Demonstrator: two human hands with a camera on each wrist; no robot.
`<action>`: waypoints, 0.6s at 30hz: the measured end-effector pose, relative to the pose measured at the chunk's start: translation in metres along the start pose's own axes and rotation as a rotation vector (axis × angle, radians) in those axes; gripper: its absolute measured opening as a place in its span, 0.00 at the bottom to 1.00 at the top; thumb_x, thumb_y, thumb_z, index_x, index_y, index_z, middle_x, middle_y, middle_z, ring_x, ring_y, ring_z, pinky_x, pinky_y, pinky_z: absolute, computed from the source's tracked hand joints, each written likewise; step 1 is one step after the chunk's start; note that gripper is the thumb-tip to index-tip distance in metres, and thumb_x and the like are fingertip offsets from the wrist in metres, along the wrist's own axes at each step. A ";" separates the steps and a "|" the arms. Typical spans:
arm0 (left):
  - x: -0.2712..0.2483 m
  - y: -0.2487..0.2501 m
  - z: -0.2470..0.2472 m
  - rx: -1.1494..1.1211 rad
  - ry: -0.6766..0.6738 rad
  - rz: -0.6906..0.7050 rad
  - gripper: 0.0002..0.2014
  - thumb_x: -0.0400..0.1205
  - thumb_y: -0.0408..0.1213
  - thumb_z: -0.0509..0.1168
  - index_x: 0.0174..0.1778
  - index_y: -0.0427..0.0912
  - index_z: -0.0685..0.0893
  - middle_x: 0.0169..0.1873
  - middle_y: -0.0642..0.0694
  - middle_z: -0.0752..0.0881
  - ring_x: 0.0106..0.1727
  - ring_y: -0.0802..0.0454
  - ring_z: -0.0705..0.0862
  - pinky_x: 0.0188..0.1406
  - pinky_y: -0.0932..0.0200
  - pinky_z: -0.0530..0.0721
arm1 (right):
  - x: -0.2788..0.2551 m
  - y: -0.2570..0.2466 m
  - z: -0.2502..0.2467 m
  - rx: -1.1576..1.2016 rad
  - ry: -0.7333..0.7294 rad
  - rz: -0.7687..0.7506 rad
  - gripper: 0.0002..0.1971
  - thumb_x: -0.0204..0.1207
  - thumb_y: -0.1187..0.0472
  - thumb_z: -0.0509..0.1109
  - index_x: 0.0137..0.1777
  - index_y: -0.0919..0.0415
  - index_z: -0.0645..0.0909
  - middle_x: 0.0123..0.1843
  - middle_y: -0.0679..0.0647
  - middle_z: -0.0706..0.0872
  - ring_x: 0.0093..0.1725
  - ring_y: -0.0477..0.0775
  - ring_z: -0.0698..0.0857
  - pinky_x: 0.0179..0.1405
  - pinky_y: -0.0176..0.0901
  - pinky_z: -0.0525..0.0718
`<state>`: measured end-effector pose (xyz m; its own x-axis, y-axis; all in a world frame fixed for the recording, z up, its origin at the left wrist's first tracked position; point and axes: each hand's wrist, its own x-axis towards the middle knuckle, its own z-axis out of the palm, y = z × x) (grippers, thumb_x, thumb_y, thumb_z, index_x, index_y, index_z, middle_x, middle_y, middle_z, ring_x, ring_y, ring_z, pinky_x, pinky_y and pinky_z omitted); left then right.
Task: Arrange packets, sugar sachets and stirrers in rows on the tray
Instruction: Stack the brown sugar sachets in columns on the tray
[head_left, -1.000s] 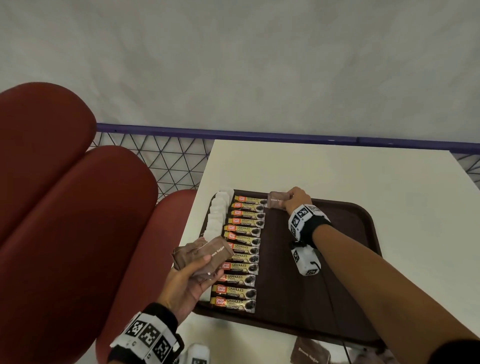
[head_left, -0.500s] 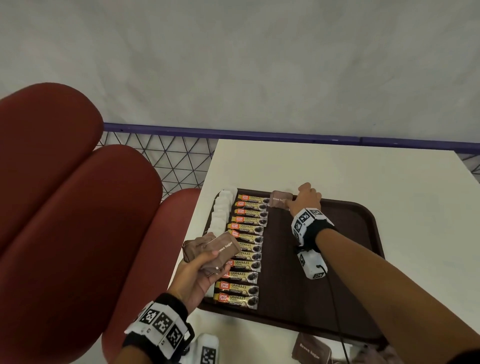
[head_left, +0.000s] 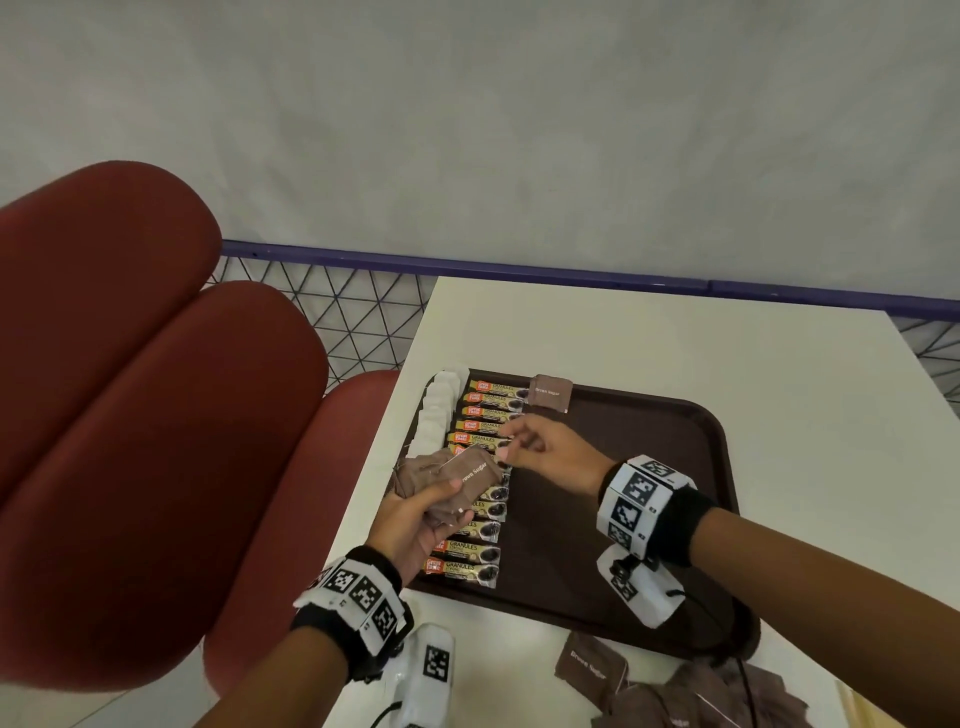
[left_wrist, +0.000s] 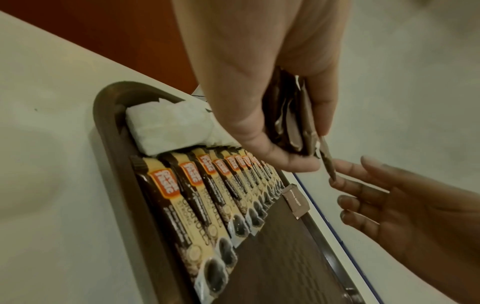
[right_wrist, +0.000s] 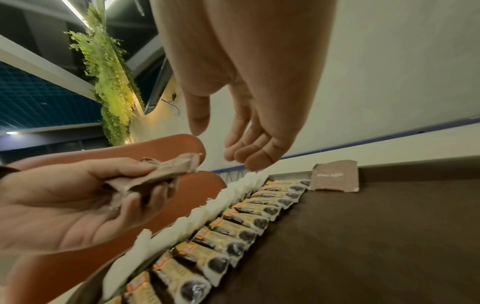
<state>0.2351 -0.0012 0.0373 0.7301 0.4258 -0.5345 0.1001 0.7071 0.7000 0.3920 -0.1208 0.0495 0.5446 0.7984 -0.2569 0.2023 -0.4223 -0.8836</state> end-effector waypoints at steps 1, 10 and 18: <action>-0.001 -0.001 0.001 0.012 -0.007 -0.001 0.18 0.74 0.23 0.67 0.60 0.39 0.81 0.48 0.38 0.89 0.42 0.47 0.89 0.33 0.57 0.88 | -0.002 0.000 0.003 0.019 -0.032 0.005 0.18 0.75 0.58 0.71 0.63 0.60 0.77 0.42 0.46 0.78 0.39 0.41 0.76 0.43 0.31 0.74; -0.010 -0.006 0.009 -0.015 -0.062 -0.038 0.15 0.76 0.22 0.65 0.59 0.35 0.80 0.48 0.33 0.88 0.44 0.42 0.88 0.39 0.53 0.89 | -0.005 0.011 0.002 0.029 -0.076 -0.002 0.09 0.71 0.70 0.73 0.42 0.56 0.78 0.35 0.49 0.77 0.36 0.45 0.75 0.39 0.32 0.74; -0.009 -0.001 -0.003 -0.112 -0.030 -0.068 0.23 0.72 0.26 0.66 0.65 0.31 0.77 0.53 0.27 0.85 0.46 0.38 0.88 0.42 0.54 0.89 | 0.020 0.042 -0.045 0.002 0.494 0.272 0.05 0.69 0.62 0.76 0.39 0.51 0.84 0.47 0.56 0.87 0.55 0.58 0.81 0.58 0.44 0.77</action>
<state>0.2265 -0.0038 0.0399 0.7444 0.3590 -0.5630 0.0748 0.7930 0.6046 0.4479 -0.1422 0.0255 0.8934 0.3650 -0.2620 0.0002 -0.5834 -0.8122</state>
